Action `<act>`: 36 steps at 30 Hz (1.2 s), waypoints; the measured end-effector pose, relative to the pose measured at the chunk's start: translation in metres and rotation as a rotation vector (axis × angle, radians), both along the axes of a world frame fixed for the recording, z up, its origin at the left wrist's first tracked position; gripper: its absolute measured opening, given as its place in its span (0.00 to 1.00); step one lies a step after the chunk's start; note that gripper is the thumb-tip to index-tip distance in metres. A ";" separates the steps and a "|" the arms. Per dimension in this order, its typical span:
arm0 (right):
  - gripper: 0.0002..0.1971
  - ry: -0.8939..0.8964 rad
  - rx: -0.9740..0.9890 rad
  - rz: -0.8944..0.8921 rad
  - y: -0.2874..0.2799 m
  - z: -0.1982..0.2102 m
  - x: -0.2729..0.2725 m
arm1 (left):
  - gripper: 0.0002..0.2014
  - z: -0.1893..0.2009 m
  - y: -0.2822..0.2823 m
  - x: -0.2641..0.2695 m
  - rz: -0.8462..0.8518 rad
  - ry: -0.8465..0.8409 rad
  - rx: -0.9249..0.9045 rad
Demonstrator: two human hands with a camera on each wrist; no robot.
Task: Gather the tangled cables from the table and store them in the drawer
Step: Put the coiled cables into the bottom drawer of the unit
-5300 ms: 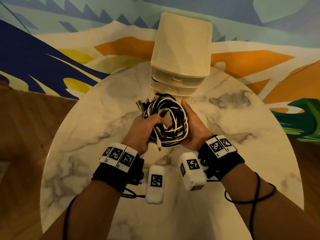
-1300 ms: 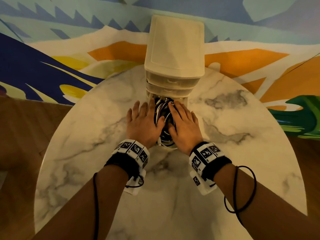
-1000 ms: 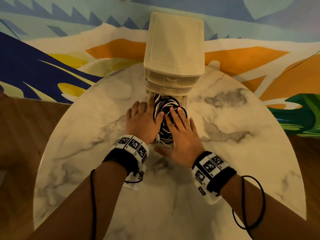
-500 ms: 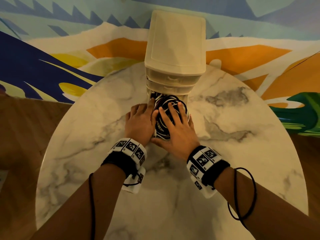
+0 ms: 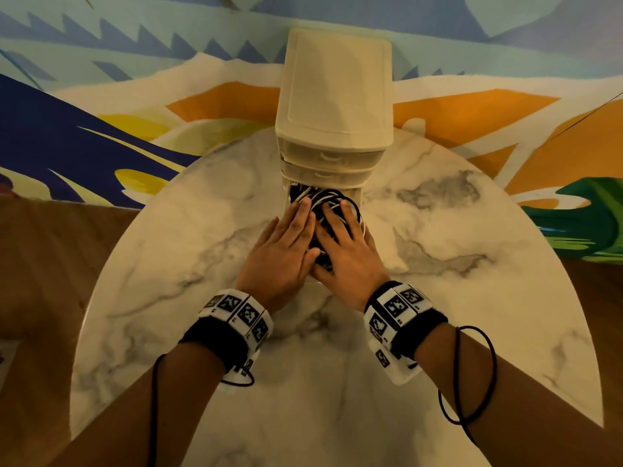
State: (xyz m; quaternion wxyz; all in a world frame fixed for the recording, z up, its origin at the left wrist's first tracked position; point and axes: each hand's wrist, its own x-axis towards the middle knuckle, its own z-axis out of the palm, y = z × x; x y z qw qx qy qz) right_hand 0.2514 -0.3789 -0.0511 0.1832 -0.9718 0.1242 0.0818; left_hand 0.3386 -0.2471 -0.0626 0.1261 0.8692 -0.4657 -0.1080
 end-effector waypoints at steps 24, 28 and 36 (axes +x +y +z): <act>0.46 -0.043 0.078 -0.002 -0.009 -0.005 0.007 | 0.28 0.023 -0.034 0.015 0.101 -0.055 0.121; 0.44 -0.055 0.079 0.000 -0.011 -0.008 0.008 | 0.28 0.023 -0.028 0.014 0.074 -0.056 0.080; 0.42 -0.043 0.013 -0.016 -0.007 0.000 0.007 | 0.31 0.023 -0.026 0.014 0.013 -0.015 0.069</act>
